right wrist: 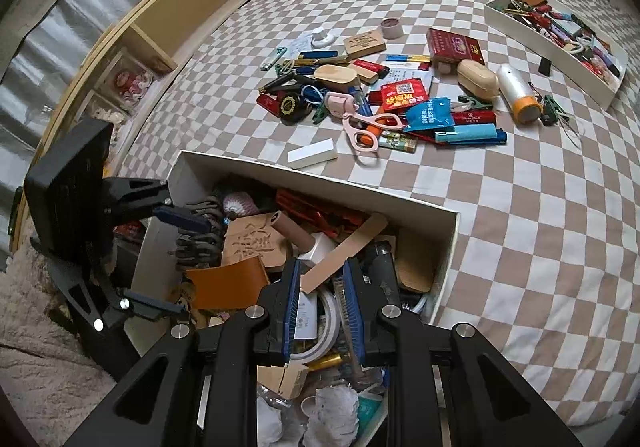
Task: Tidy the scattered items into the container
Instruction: 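Carry the leather strip over the white box with the left tool and open it, then move both tools back over the scattered items on the bed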
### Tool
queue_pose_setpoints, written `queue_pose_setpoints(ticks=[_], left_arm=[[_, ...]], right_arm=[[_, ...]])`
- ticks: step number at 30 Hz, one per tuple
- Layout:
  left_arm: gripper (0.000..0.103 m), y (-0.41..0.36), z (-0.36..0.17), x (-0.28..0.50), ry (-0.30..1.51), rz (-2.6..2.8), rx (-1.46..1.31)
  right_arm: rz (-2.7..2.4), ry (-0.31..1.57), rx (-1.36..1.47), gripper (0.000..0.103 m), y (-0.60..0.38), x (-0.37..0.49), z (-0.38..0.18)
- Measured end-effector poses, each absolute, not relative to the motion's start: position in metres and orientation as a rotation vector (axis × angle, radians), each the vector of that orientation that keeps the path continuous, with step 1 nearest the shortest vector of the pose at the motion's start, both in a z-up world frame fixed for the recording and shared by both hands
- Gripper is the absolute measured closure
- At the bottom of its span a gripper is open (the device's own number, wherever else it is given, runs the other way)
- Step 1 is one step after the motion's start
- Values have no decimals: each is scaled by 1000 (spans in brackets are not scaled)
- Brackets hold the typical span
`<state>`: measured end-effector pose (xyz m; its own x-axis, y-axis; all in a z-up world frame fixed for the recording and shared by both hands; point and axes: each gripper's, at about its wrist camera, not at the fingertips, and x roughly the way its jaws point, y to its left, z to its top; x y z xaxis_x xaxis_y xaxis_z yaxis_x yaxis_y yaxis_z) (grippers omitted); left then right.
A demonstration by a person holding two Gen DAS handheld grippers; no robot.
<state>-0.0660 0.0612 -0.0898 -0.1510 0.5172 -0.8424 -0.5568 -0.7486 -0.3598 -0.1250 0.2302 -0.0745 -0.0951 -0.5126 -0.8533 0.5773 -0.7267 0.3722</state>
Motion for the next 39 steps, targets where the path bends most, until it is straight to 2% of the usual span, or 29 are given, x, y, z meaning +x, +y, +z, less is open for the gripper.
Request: queue_pose_setpoints(ticks=[6, 9, 10, 11, 12, 14, 16, 18, 27, 34, 39], left_arm=[[19, 51, -72, -70, 28, 2046, -1360], [6, 46, -63, -72, 12, 2108, -1337], [6, 44, -60, -72, 8, 2128, -1326], [6, 43, -57, -73, 4, 2148, -1316], [5, 41, -53, -73, 2, 2171, -1306], [1, 39, -48, -72, 8, 2210, -1292], [0, 37, -42, -69, 26, 2252, -1271], [0, 36, -36, -66, 50, 2292, -1257], [0, 40, -13, -45, 142, 2423, -1210], [0, 19, 15, -38, 77, 2585, -1166], [0, -1, 37, -34, 77, 2817, -1115]], right_arm=[[-1920, 76, 1375, 81, 228, -121, -62], [-1931, 78, 1346, 81, 227, -119, -56], [-1936, 81, 1339, 79, 227, -119, -55], [-1944, 87, 1332, 66, 227, -119, -53], [-1951, 91, 1329, 36, 227, -118, -52], [-1970, 87, 1308, 12, 230, -116, -47], [-1982, 75, 1283, 11, 233, -114, -40], [-2005, 66, 1264, 2, 236, -112, -35], [-2078, 82, 1218, 0, 244, -101, -20], [-2120, 62, 1159, 0, 256, -95, 3], [-2113, -23, 1140, 0, 269, -97, 21]])
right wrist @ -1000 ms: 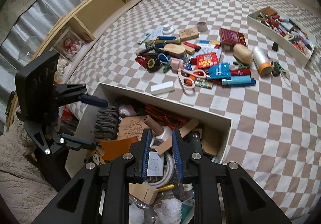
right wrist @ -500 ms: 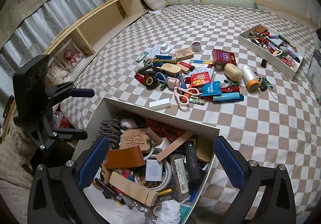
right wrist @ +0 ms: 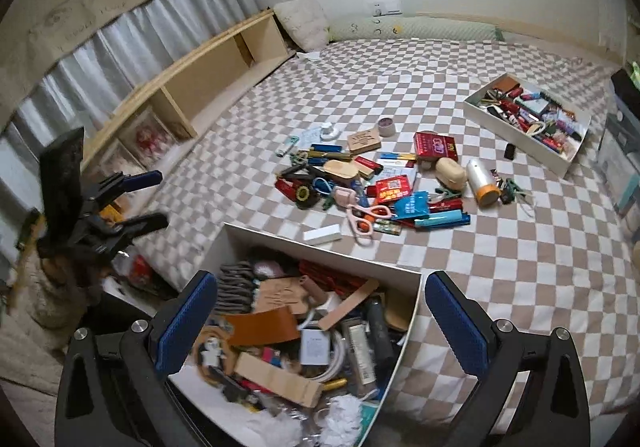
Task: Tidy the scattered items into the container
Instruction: 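Move both tools back over the scattered items on the bed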
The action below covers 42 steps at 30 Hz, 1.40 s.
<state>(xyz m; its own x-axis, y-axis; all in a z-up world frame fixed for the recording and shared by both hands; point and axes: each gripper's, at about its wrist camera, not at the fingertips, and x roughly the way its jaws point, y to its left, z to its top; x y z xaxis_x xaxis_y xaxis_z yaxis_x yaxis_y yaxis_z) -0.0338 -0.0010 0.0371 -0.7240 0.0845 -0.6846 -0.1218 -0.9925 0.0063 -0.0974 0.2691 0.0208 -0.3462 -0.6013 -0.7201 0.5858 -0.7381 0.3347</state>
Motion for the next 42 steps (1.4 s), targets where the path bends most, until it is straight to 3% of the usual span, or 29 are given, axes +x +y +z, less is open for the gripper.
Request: queue_pose_setpoints(ticks=[12, 20, 25, 32, 36, 38, 39, 40, 42], left_arm=[[0, -43, 83, -44, 55, 2964, -992], [0, -87, 87, -89, 56, 3066, -997], [0, -111, 63, -136, 56, 3096, -1086], [0, -133, 5, -199, -197, 2897, -1320], [2, -125, -33, -221, -91, 2809, -1434], [8, -121, -55, -230, -60, 2747, -1480], [23, -119, -66, -233, -63, 2711, -1507], [30, -117, -76, -237, -67, 2679, -1544], [34, -114, -94, -244, -41, 2641, -1606]], right_arm=[[-2347, -246, 967, 0, 310, -118, 71], [-2515, -47, 806, 0, 308, -162, 92], [-2617, 152, 764, 0, 296, -203, 75], [-2572, 16, 961, 0, 298, -275, 16], [-2591, 0, 1044, 0, 297, -298, -11], [-2601, -52, 1087, 0, 297, -310, -25], [-2599, -85, 1113, 0, 299, -315, -31], [-2592, -118, 1150, 0, 300, -320, -39], [-2576, -157, 1217, 0, 302, -329, -53]])
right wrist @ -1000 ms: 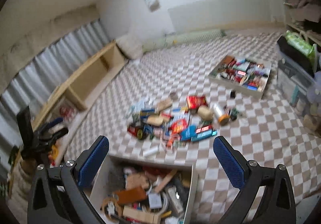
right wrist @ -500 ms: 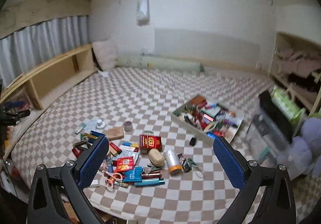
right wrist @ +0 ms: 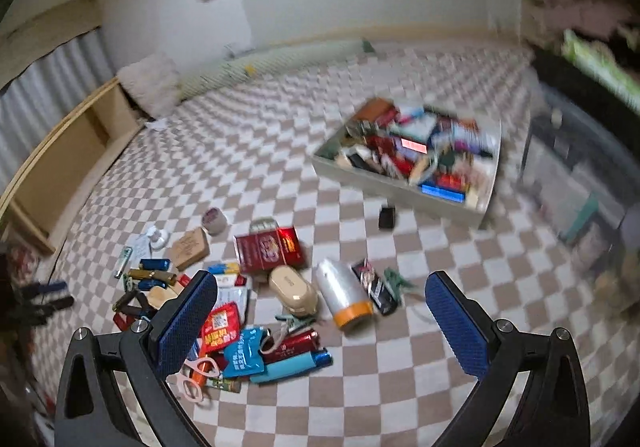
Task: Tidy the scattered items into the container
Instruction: 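Move both tools back over the scattered items on the bed, then grasp the pink clip fan with the right tool while the left tool grasps the black round tin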
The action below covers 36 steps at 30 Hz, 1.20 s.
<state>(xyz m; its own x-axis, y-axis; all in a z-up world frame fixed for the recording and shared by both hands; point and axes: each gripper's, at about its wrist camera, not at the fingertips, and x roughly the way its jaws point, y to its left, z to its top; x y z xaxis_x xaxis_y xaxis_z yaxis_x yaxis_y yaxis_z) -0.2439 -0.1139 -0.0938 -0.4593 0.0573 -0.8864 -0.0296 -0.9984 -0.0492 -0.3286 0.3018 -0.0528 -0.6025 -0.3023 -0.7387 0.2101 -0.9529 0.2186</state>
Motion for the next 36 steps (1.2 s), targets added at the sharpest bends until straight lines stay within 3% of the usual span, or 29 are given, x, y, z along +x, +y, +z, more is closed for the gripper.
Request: queue_pose_setpoints(ticks=[7, 9, 16, 25, 28, 32, 36], left_arm=[[34, -88, -132, -253, 40, 2458, -1695], [39, -81, -141, -254, 65, 2417, -1714], [40, -63, -175, -251, 189, 2374, -1764], [41, -62, -188, -252, 252, 2392, -1751], [47, -55, -193, -250, 290, 2372, -1751], [47, -50, -195, -250, 309, 2367, -1739], [47, -48, -197, -253, 314, 2374, -1734]], right_arm=[[-2526, -203, 1378, 0, 305, -349, -93], [-2511, -204, 1417, 0, 306, -354, -104], [-2426, -117, 1449, 0, 288, -352, -121], [-2102, 285, 1334, 0, 183, -309, -128], [-1993, 437, 1312, 0, 143, -294, -138], [-1903, 663, 1243, 0, 107, -279, -148], [-1852, 775, 1186, 0, 92, -273, -153]])
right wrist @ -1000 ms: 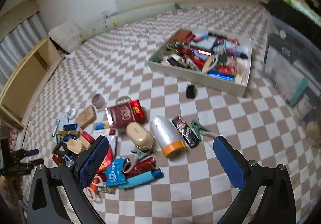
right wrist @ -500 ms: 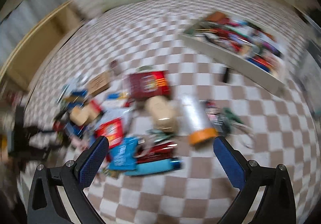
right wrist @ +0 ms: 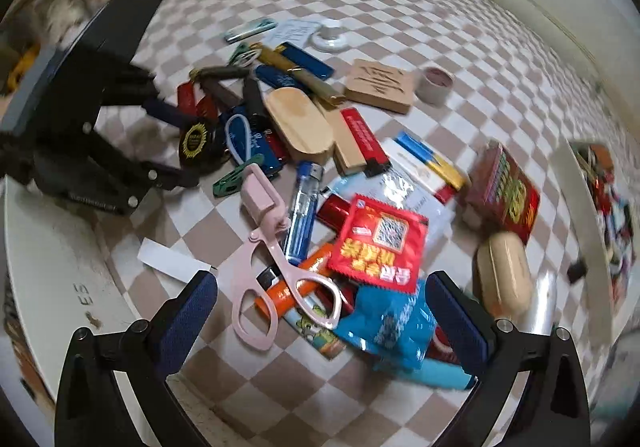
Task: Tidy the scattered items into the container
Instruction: 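Grasp the pink clip fan with the right tool while the left tool grasps the black round tin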
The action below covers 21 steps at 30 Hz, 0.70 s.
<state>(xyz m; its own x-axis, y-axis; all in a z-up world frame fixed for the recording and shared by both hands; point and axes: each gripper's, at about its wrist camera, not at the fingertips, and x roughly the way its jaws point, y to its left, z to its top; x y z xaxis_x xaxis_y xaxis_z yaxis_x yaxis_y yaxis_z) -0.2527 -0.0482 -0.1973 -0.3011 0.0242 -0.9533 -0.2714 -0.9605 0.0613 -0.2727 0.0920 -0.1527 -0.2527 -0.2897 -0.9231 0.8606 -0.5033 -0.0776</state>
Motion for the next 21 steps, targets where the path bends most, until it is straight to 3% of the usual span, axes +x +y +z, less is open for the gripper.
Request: queue_pose_setpoints(ticks=[11, 13, 14, 15, 19, 20, 21], left_arm=[[47, -44, -202, -257, 335, 2404, -1703], [47, -44, -205, -258, 341, 2411, -1688], [47, -43, -205, -258, 347, 2412, -1682], [47, -42, -206, -257, 357, 2414, -1676], [53, -43, -206, -258, 347, 2421, -1658], [53, -43, -206, -257, 332, 2416, -1657], [53, -44, -205, -256, 313, 2408, -1660]], right_arm=[[-1731, 920, 1143, 0, 47, -265, -174], [-1698, 951, 1152, 13, 43, -260, -183], [-1689, 968, 1160, 30, 42, -258, -187], [-1683, 999, 1168, 38, 41, -257, -193], [-1699, 1052, 1167, 39, 42, -252, -208], [-1715, 1028, 1168, 42, 43, -253, -207], [-1731, 1005, 1168, 52, 45, -254, -206]])
